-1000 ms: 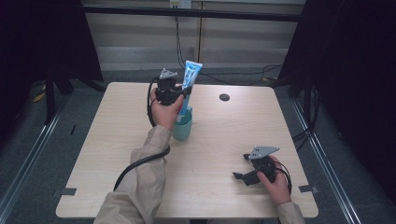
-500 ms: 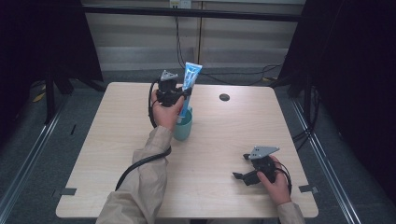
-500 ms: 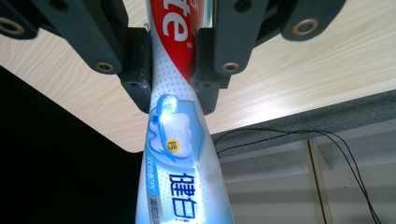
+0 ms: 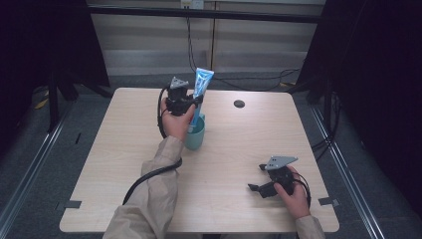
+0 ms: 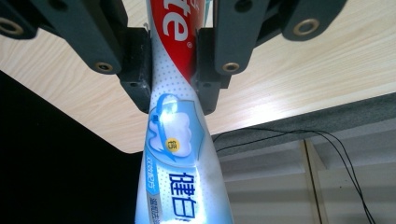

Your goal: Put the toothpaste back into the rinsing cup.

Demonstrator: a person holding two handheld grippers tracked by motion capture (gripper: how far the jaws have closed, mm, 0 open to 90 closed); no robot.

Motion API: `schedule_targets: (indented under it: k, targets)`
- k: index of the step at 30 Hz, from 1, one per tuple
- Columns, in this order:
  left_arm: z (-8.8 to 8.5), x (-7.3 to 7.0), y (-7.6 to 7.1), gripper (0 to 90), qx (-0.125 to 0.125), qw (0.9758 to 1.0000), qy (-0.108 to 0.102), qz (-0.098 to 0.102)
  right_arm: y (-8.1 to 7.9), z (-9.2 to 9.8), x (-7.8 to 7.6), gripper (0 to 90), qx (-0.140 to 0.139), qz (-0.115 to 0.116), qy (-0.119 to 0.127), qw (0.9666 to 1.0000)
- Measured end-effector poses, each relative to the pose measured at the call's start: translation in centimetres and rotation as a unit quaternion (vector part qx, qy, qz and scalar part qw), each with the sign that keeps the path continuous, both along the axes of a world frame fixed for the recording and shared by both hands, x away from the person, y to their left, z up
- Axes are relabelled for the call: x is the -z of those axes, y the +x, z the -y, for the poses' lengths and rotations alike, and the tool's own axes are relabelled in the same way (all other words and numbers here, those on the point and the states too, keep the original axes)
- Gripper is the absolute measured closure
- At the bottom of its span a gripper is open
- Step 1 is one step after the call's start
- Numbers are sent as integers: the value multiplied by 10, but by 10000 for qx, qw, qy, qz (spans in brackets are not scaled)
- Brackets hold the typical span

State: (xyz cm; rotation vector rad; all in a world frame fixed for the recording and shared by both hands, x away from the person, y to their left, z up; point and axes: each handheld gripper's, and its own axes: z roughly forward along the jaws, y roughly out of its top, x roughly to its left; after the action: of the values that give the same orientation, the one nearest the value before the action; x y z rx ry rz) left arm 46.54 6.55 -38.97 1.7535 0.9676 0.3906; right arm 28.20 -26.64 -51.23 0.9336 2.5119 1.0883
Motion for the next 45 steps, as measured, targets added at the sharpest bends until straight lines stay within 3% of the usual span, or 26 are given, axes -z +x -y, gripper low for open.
schedule_targets:
  k: [45]
  targets:
    - [-7, 11, -13, 717, 28, 9999, 118, 4, 0, -1, 0, 105, 4, -20, -6, 10000]
